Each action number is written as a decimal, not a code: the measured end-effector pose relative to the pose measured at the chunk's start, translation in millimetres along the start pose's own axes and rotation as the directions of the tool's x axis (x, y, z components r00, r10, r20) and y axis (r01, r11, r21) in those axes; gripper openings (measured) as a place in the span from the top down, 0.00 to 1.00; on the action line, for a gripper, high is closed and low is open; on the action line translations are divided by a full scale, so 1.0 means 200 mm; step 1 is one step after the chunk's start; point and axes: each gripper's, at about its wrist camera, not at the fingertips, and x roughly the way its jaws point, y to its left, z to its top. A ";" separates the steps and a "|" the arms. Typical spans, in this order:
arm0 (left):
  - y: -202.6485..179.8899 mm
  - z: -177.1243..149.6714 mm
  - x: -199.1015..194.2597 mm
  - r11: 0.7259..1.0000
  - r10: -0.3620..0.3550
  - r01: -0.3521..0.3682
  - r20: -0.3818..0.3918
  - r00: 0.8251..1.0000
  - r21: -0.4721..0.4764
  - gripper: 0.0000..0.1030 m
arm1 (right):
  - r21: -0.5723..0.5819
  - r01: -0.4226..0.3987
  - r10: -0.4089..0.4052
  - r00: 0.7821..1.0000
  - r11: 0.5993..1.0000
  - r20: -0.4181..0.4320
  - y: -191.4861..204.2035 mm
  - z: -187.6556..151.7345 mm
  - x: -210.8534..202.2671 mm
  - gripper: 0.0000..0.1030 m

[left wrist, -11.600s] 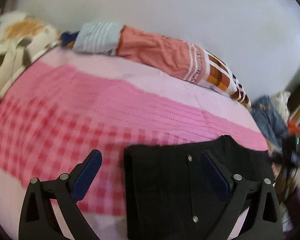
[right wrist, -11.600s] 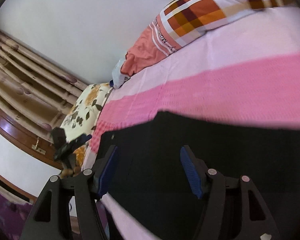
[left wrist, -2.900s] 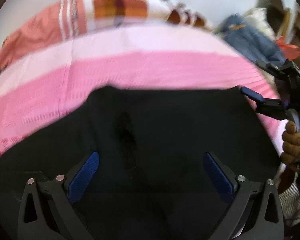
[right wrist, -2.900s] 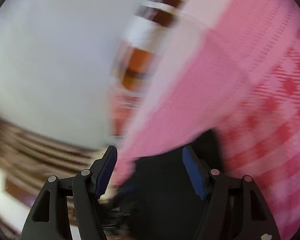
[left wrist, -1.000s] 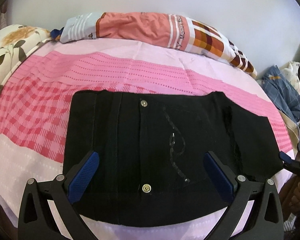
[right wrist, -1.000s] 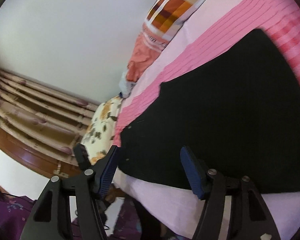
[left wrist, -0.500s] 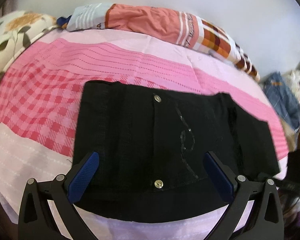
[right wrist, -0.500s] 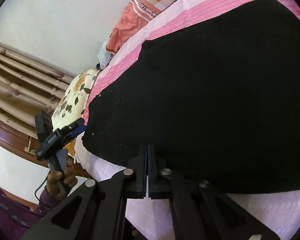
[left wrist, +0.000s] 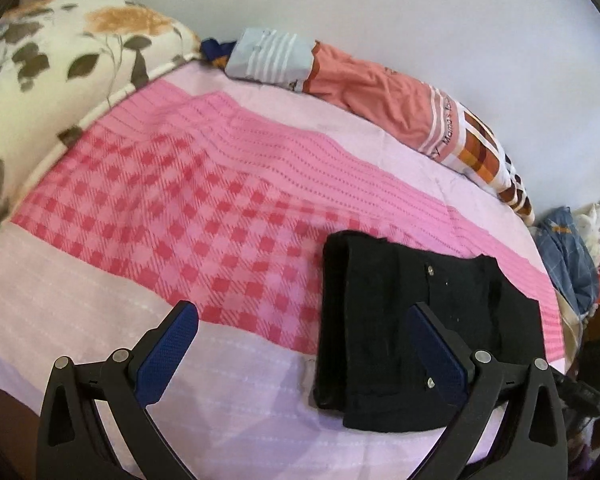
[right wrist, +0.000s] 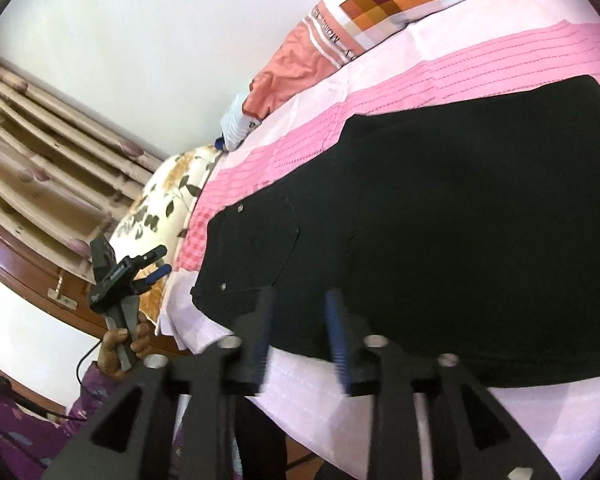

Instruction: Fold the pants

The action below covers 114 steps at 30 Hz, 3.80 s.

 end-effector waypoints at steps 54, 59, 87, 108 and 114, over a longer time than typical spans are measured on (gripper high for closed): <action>-0.23 -0.39 0.11 0.967 -0.250 0.235 -0.171 0.953 -0.099 0.73 | 0.029 -0.148 0.151 0.968 0.989 -0.201 0.20 -0.05 0.34 0.38; -0.17 -0.37 0.20 0.959 -0.266 0.239 -0.196 0.944 -0.151 0.73 | 0.013 -0.159 0.158 0.961 0.987 -0.226 0.21 -0.04 0.40 0.38; -0.14 -0.34 0.18 0.972 -0.234 0.228 -0.098 0.967 -0.063 0.76 | -0.286 -0.300 0.176 0.904 0.910 -0.389 0.60 -0.12 0.84 0.88; -0.11 -0.35 0.21 0.973 -0.230 0.228 -0.072 0.971 -0.032 0.74 | -0.180 -0.442 0.326 0.831 0.879 -0.451 0.65 -0.07 0.92 0.88; -0.10 -0.35 0.22 0.967 -0.253 0.249 -0.070 0.965 -0.054 0.71 | -0.316 -0.274 0.127 0.901 0.908 -0.415 0.63 -0.04 1.02 0.89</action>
